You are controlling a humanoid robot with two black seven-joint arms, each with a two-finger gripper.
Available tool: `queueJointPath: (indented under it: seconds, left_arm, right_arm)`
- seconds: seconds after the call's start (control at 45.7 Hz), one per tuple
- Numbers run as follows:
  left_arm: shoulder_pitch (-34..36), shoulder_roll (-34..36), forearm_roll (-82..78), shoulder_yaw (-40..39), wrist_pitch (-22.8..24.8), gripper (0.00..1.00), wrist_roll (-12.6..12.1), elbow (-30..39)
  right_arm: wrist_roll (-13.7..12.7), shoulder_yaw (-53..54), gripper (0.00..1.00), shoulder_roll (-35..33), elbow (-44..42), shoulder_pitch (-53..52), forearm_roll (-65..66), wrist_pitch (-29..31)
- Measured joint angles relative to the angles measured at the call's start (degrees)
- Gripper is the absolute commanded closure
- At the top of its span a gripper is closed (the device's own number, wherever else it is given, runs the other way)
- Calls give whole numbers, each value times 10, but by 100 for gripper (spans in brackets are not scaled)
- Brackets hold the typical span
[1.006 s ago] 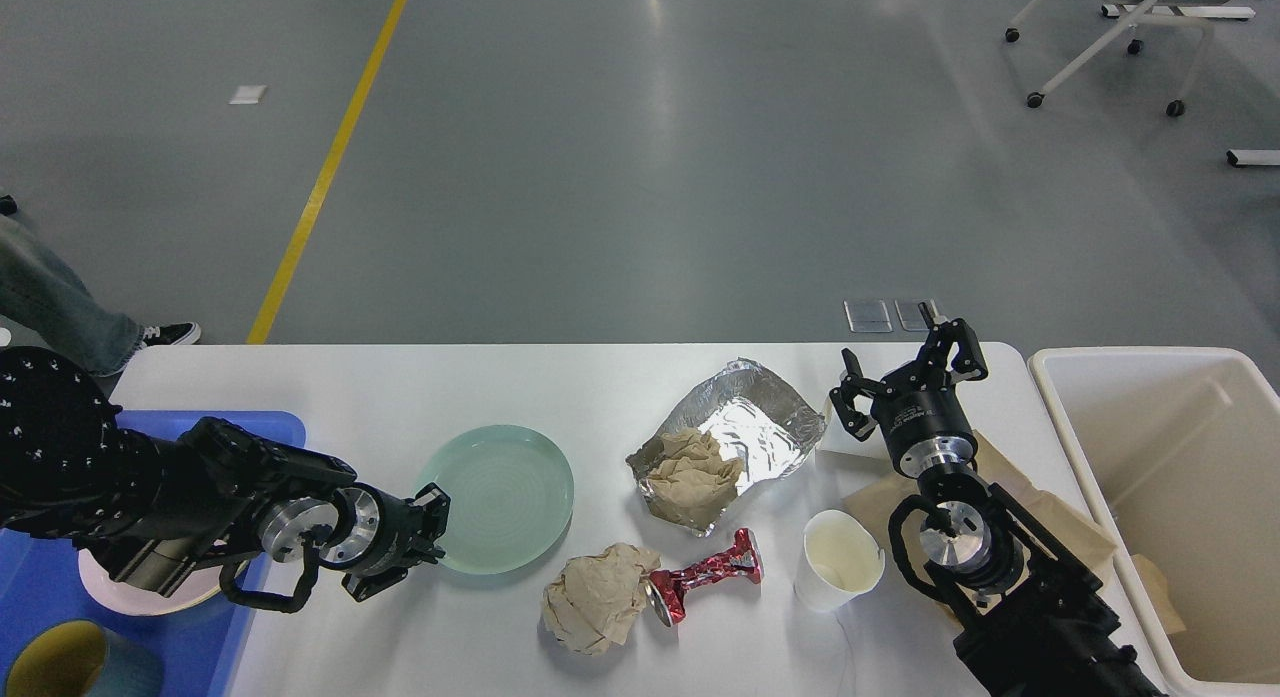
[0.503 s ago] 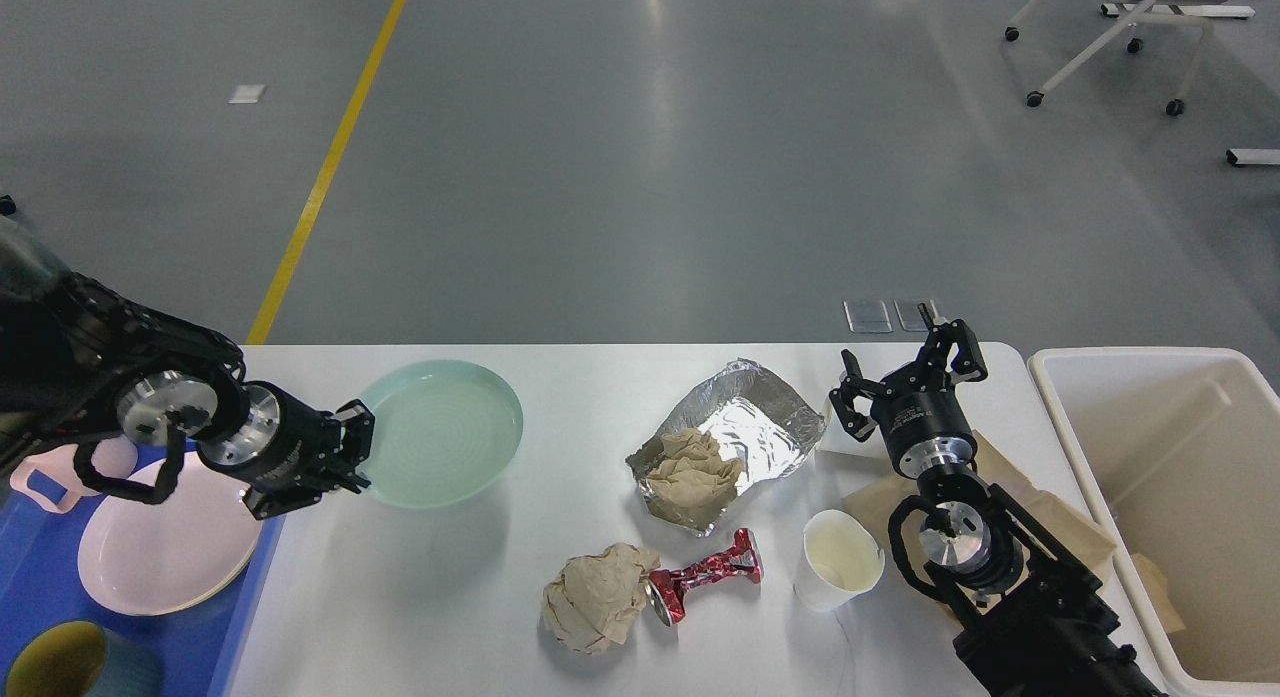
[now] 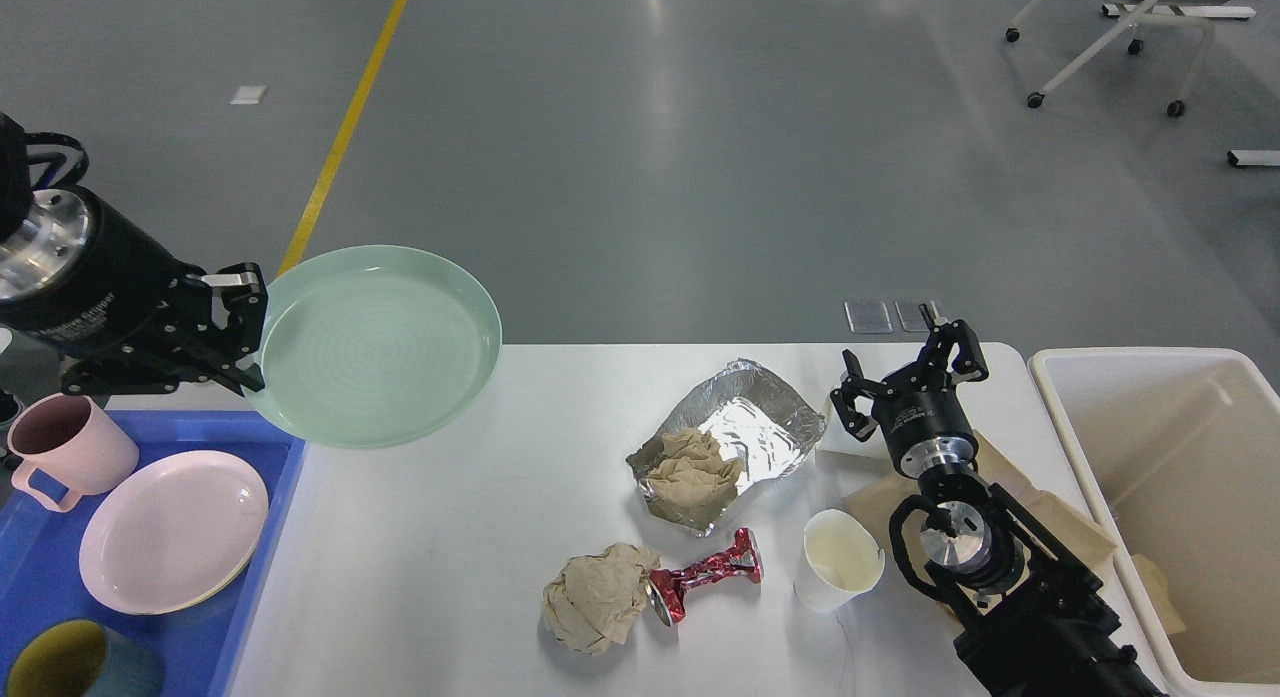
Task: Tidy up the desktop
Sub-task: 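Lift the light green plate and carry it over the blue tray, then lower the green plate onto the pink plate and open the left gripper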
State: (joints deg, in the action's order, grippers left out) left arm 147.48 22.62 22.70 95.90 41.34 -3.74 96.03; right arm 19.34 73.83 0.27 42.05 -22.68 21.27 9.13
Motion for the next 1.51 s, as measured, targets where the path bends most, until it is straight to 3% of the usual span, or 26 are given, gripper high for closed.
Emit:
queueJointPath:
  seconds: [0.131, 0.35, 0.459, 0.634, 0.831, 0.984, 1.16, 1.51]
  left_arm:
    - [6, 9, -6, 16, 10, 100, 7, -7]
    - [-91, 115, -124, 33, 12, 100, 73, -77]
    - [-184, 191, -190, 20, 13, 100, 96, -162]
    - [-369, 271, -240, -54, 19, 100, 110, -317]
    - [-632, 290, -252, -224, 19, 100, 113, -476]
    - [-770, 281, -252, -334, 11, 100, 110, -561]
    - [-850, 242, -243, -394, -3, 100, 108, -646]
    - [-873, 213, -241, -417, -53, 100, 100, -653]
  right_arm:
    - [0, 0, 0, 0, 0, 0, 0, 0]
    - [0, 0, 0, 0, 1, 0, 0, 0]
    - [0, 0, 0, 1, 1, 1, 0, 0]
    - [0, 0, 0, 1, 1, 1, 0, 0]
    - [0, 0, 0, 0, 1, 1, 0, 0]
    - [0, 0, 0, 0, 1, 1, 0, 0]
    - [0, 0, 0, 0, 1, 1, 0, 0]
    - [0, 0, 0, 1, 1, 1, 0, 0]
